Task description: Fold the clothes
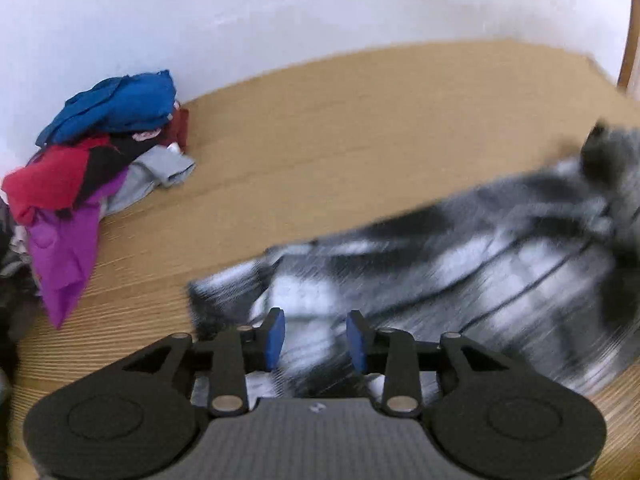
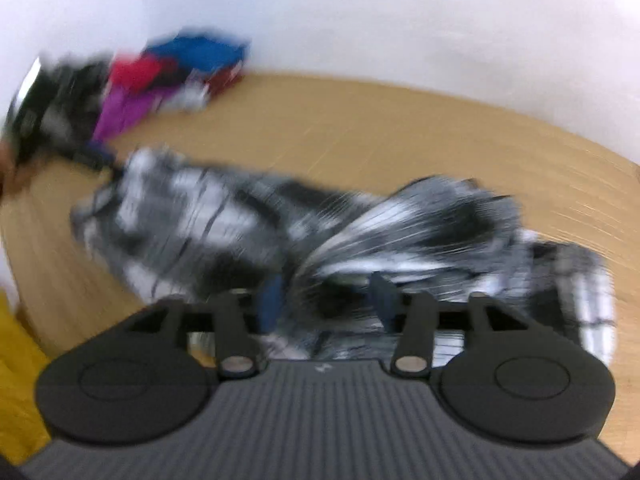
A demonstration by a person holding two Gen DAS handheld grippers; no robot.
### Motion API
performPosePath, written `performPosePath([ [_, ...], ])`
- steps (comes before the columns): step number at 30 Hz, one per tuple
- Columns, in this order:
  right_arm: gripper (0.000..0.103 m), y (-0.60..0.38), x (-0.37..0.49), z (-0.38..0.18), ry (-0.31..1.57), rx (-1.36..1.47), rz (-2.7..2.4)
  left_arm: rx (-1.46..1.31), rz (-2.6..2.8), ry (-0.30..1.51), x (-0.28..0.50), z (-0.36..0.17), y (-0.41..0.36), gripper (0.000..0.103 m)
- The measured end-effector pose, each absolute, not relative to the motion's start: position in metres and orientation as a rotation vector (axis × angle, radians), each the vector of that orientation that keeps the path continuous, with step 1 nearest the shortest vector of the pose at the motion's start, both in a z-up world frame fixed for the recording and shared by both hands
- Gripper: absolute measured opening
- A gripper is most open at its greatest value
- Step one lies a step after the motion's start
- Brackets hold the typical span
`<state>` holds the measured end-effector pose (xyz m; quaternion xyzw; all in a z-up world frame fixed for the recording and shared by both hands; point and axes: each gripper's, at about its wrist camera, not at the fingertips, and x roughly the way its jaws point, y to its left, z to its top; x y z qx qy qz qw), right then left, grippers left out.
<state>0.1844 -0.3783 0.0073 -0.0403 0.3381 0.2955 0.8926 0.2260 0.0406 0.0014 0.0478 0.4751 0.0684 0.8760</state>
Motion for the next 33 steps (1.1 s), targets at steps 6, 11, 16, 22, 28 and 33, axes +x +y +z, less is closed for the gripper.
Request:
performPosePath([
  [6, 0.078, -0.423, 0.263, -0.01, 0.692, 0.333, 0.397, 0.066, -0.036, 0.91, 0.263, 0.026, -0.048, 0.037],
  [11, 0.076, -0.416, 0.348, -0.039, 0.777, 0.314, 0.279, 0.107, -0.155, 0.895, 0.281, 0.034, -0.114, 0.04],
  [16, 0.007, -0.404, 0.371, -0.074, 0.881, 0.233, 0.384, 0.124, -0.157, 0.931, 0.271, 0.028, -0.137, 0.04],
  [22, 0.008, -0.439, 0.292, -0.015, 0.597, 0.416, 0.693, 0.09, -0.082, 0.983, 0.242, 0.023, -0.141, 0.04],
  [28, 0.008, -0.429, 0.175, 0.058, 0.429, 0.252, 1.053, 0.049, -0.085, 0.99, 0.201, 0.029, -0.138, 0.042],
  [33, 0.008, -0.378, 0.102, 0.036, 0.582, -0.039, 1.235, 0.082, -0.1, 1.021, 0.176, 0.015, -0.136, 0.043],
])
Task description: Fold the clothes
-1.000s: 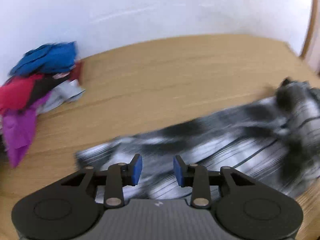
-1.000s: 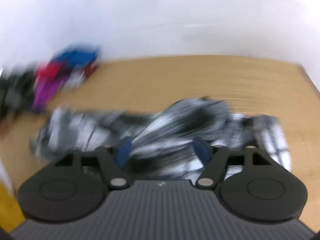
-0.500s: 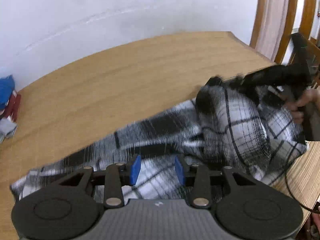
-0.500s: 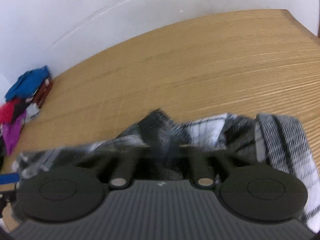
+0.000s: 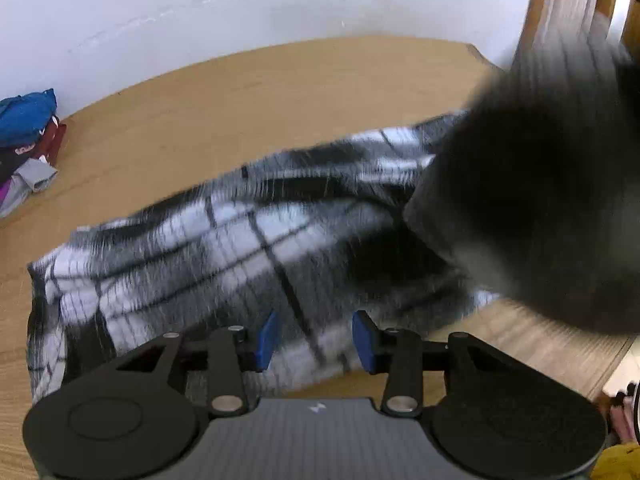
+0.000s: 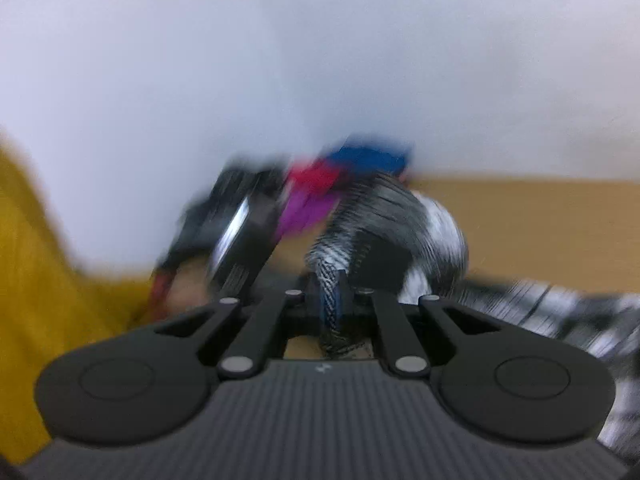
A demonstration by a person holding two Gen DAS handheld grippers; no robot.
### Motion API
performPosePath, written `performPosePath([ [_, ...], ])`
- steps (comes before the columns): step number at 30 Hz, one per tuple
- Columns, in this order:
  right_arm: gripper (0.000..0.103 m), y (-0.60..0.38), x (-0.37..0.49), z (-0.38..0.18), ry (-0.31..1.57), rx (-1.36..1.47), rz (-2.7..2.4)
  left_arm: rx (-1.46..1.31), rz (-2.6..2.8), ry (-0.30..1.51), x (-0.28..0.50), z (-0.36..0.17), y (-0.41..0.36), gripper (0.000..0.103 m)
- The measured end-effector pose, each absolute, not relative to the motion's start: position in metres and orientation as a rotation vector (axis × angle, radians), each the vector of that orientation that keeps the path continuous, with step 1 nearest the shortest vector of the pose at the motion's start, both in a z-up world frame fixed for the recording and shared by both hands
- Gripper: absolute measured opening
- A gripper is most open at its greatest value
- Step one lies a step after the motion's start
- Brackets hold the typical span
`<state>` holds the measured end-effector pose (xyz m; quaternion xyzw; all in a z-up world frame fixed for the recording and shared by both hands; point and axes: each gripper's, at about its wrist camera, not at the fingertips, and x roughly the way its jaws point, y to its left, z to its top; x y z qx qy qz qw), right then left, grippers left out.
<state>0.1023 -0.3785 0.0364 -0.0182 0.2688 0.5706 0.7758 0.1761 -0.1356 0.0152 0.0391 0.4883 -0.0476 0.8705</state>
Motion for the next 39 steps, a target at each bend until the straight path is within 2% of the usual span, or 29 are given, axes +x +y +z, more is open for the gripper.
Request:
performPosePath([
  [3, 0.01, -0.346, 0.084, -0.008, 0.782, -0.223, 1.209, 0.129, -0.089, 1.036, 0.154, 0.006, -0.137, 0.043],
  [5, 0.015, -0.327, 0.074, -0.037, 0.898, -0.338, 1.162, 0.127, -0.104, 1.05, 0.137, 0.0, -0.137, 0.044],
  [7, 0.018, -0.312, 0.057, -0.053, 0.914, -0.458, 1.082, 0.126, -0.117, 1.071, 0.121, -0.005, -0.137, 0.044],
  [9, 0.022, -0.315, 0.047, -0.053, 0.886, -0.458, 1.029, 0.128, -0.133, 1.085, 0.108, -0.007, -0.138, 0.044],
  [14, 0.057, -0.343, 0.045, -0.041, 0.841, -0.209, 0.872, 0.142, -0.229, 1.025, 0.073, 0.01, -0.144, 0.046],
  [19, 0.059, -0.375, 0.058, -0.056, 0.899, -0.001, 0.685, 0.252, -0.343, 0.937, 0.042, 0.035, -0.159, 0.054],
  [21, 0.059, -0.381, 0.068, -0.07, 0.945, 0.098, 0.622, 0.257, -0.4, 0.896, 0.034, 0.044, -0.168, 0.062],
  [23, 0.06, -0.391, 0.071, -0.08, 0.965, 0.194, 0.572, 0.269, -0.448, 0.857, 0.034, 0.046, -0.18, 0.067],
  [26, 0.059, -0.4, 0.074, -0.089, 0.961, 0.323, 0.523, 0.333, -0.451, 0.842, 0.051, 0.027, -0.202, 0.068],
  [28, 0.059, -0.4, 0.076, -0.093, 0.957, 0.365, 0.492, 0.331, -0.448, 0.913, 0.07, 0.004, -0.21, 0.061],
  [29, 0.059, -0.4, 0.077, -0.095, 0.955, 0.372, 0.479, 0.316, -0.449, 0.964, 0.079, -0.008, -0.211, 0.034],
  [30, 0.059, -0.399, 0.075, -0.094, 0.95, 0.37, 0.469, 0.298, -0.439, 1.003, 0.084, -0.015, -0.21, 0.016],
  [36, 0.06, -0.399, 0.059, -0.079, 0.882, 0.299, 0.445, 0.044, -0.302, 0.917, 0.045, 0.04, -0.135, 0.014],
  [39, 0.06, -0.397, 0.054, -0.078, 0.868, 0.248, 0.44, -0.012, -0.193, 0.997, 0.037, 0.032, -0.095, 0.015],
])
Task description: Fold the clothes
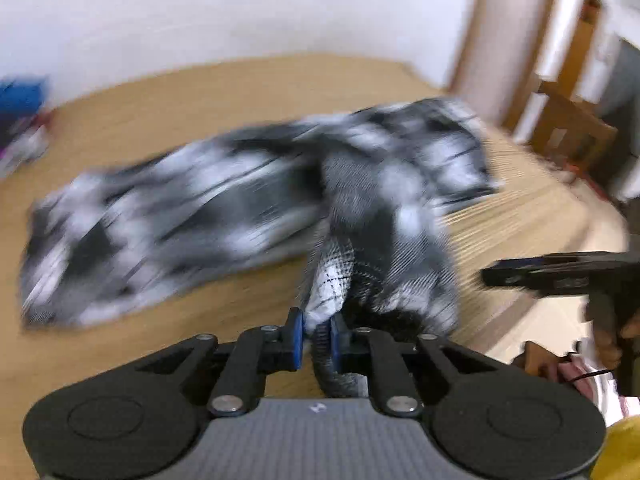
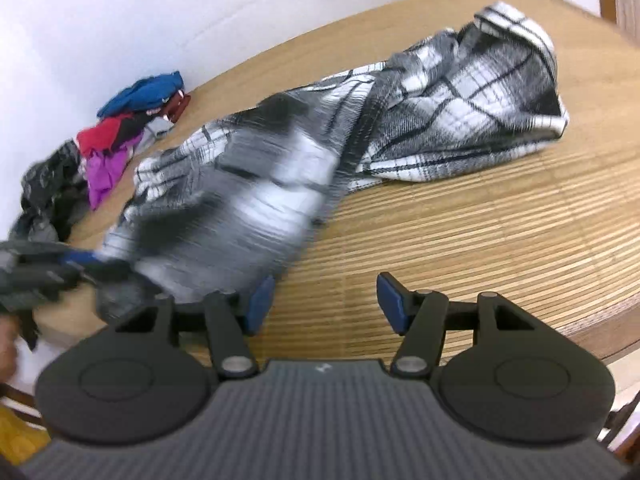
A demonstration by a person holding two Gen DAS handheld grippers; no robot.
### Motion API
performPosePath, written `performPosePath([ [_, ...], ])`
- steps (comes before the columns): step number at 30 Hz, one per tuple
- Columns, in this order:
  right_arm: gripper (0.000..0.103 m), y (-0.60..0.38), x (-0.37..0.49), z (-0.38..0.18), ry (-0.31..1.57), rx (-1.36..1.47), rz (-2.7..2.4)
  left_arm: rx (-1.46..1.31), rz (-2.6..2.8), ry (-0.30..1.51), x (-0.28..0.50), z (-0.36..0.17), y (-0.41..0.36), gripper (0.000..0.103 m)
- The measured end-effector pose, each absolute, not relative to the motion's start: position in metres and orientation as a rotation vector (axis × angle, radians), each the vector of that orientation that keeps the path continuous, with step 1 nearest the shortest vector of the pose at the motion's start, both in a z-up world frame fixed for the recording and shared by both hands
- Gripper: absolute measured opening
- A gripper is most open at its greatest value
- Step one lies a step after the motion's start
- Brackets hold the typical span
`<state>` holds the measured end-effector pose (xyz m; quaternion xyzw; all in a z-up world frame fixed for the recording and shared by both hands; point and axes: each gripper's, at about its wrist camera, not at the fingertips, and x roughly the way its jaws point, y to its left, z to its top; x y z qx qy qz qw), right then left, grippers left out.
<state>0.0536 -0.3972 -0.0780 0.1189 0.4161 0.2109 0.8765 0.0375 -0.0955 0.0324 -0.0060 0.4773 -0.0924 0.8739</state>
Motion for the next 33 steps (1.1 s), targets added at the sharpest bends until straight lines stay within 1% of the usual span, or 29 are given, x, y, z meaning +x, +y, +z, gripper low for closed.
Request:
performPosePath([
  [3, 0.06, -0.393, 0.06, -0.088, 0.905, 0.263, 0.432, -0.063, -0.084, 1.07, 0.036, 0.012, -0.072, 0.017],
  [5, 0.06, -0.389, 0.066, -0.091, 0.925, 0.277, 0.43, -0.133, -0.04, 1.073, 0.034, 0.01, -0.06, 0.018],
  [6, 0.06, -0.388, 0.069, -0.092, 0.923, 0.284, 0.434, -0.153, -0.048, 1.071, 0.032, 0.01, -0.057, 0.022],
  [7, 0.06, -0.386, 0.07, -0.091, 0.924, 0.294, 0.441, -0.167, -0.071, 1.068, 0.03, 0.012, -0.056, 0.023],
  [9, 0.06, -0.383, 0.074, -0.091, 0.926, 0.315, 0.455, -0.116, -0.142, 1.067, 0.025, 0.014, -0.069, 0.027],
  [11, 0.06, -0.378, 0.076, -0.089, 0.925, 0.315, 0.458, -0.014, -0.207, 1.056, 0.019, 0.013, -0.091, 0.028],
  [13, 0.06, -0.37, 0.07, -0.08, 0.877, 0.294, 0.479, 0.044, -0.281, 1.05, 0.017, 0.007, -0.113, 0.029],
  [14, 0.061, -0.366, 0.067, -0.076, 0.846, 0.277, 0.499, 0.045, -0.316, 1.048, 0.017, 0.004, -0.122, 0.029],
  [17, 0.06, -0.345, 0.059, -0.062, 0.797, 0.178, 0.617, 0.045, -0.397, 1.043, 0.021, -0.006, -0.143, 0.034],
  [20, 0.06, -0.323, 0.053, -0.057, 0.763, 0.074, 0.678, 0.116, -0.368, 1.036, 0.025, -0.013, -0.153, 0.034],
  [22, 0.06, -0.308, 0.053, -0.053, 0.739, 0.052, 0.732, 0.117, -0.333, 1.025, 0.026, -0.013, -0.146, 0.037],
  [23, 0.055, -0.302, 0.055, -0.051, 0.74, 0.051, 0.764, 0.107, -0.309, 1.021, 0.027, -0.013, -0.14, 0.039],
  [25, 0.052, -0.287, 0.058, -0.049, 0.732, -0.004, 0.791, 0.087, -0.224, 1.018, 0.03, -0.013, -0.126, 0.037],
  [28, 0.052, -0.274, 0.066, -0.062, 0.781, -0.049, 0.808, 0.012, -0.109, 1.026, 0.033, -0.013, -0.1, 0.037],
  [30, 0.053, -0.268, 0.074, -0.075, 0.857, -0.034, 0.833, 0.004, -0.071, 1.041, 0.028, -0.014, -0.089, 0.037],
  [33, 0.054, -0.256, 0.076, -0.09, 0.895, -0.076, 0.851, -0.004, -0.038, 1.056, 0.022, -0.014, -0.078, 0.037],
])
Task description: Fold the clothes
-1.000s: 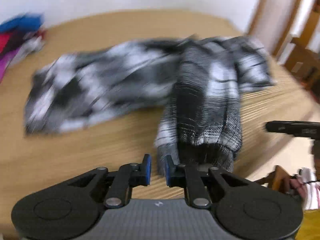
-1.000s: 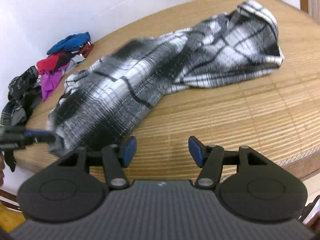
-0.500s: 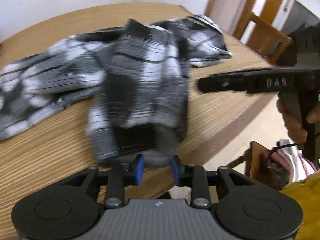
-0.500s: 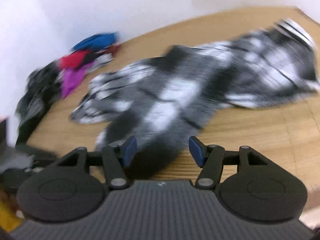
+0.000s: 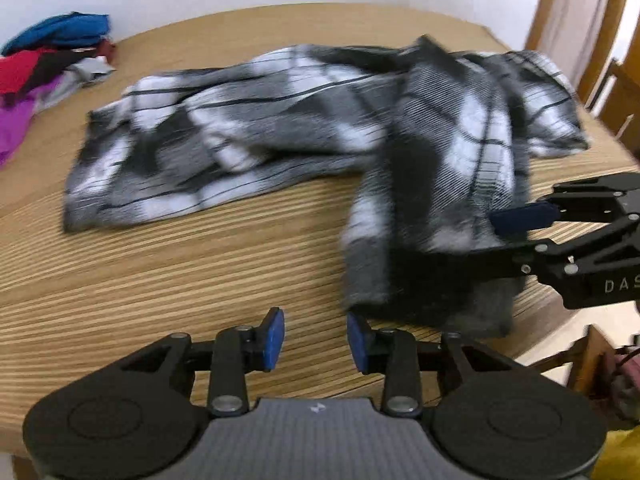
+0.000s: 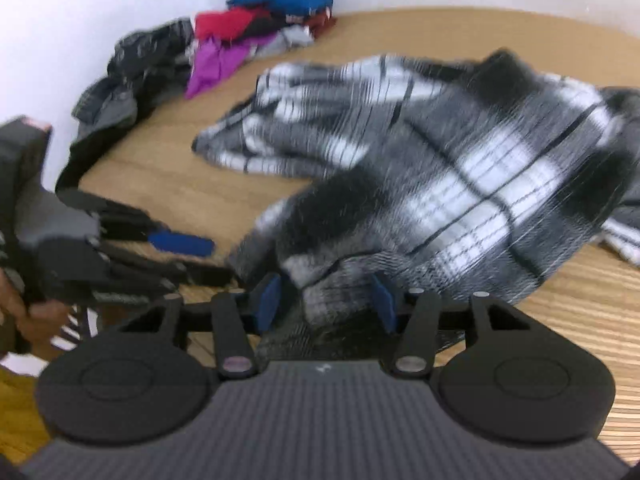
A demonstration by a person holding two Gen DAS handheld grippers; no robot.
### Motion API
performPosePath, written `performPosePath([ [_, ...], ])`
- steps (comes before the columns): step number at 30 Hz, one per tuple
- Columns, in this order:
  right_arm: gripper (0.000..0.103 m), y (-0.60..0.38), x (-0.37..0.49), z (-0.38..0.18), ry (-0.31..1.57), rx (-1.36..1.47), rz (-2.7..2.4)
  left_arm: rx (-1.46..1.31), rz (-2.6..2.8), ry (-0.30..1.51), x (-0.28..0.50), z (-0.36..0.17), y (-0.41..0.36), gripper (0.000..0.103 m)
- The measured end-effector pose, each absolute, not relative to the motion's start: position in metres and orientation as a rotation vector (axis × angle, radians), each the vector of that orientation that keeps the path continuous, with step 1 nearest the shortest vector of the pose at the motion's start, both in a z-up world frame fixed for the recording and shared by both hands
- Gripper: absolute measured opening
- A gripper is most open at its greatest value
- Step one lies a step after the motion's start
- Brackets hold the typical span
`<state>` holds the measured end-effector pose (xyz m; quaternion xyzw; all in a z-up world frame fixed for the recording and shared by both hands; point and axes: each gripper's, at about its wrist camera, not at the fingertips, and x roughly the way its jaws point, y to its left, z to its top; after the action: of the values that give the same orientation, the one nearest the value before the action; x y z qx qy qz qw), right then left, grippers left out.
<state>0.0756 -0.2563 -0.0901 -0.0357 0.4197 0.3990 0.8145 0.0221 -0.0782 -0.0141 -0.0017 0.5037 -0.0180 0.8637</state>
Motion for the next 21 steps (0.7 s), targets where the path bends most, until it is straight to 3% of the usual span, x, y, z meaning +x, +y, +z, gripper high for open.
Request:
performPosePath([
  [1, 0.051, -0.252, 0.073, -0.093, 0.888, -0.101, 0.862, -0.008, -0.032, 1.058, 0.021, -0.014, -0.076, 0.038],
  [2, 0.035, -0.247, 0.071, -0.096, 0.878, -0.125, 0.873, -0.012, -0.027, 1.061, 0.019, -0.014, -0.074, 0.038],
  [4, 0.021, -0.238, 0.068, -0.096, 0.873, -0.13, 0.907, -0.021, -0.025, 1.059, 0.015, -0.013, -0.071, 0.038],
  [11, 0.025, -0.232, 0.084, -0.103, 0.976, -0.022, 0.926, 0.138, -0.076, 0.988, 0.009, -0.003, -0.101, 0.046],
  [15, 0.035, -0.266, 0.08, -0.075, 0.938, 0.112, 0.874, 0.246, -0.134, 0.913, 0.006, 0.01, -0.124, 0.053],
  [17, 0.063, -0.292, 0.072, -0.061, 0.859, 0.152, 0.806, 0.266, -0.186, 0.89, 0.007, 0.014, -0.136, 0.054],
  [19, 0.081, -0.315, 0.068, -0.06, 0.832, 0.177, 0.7, 0.284, -0.239, 0.869, 0.009, 0.016, -0.147, 0.056],
  [21, 0.08, -0.328, 0.076, -0.07, 0.893, 0.218, 0.626, 0.328, -0.298, 0.866, 0.012, 0.012, -0.163, 0.057],
])
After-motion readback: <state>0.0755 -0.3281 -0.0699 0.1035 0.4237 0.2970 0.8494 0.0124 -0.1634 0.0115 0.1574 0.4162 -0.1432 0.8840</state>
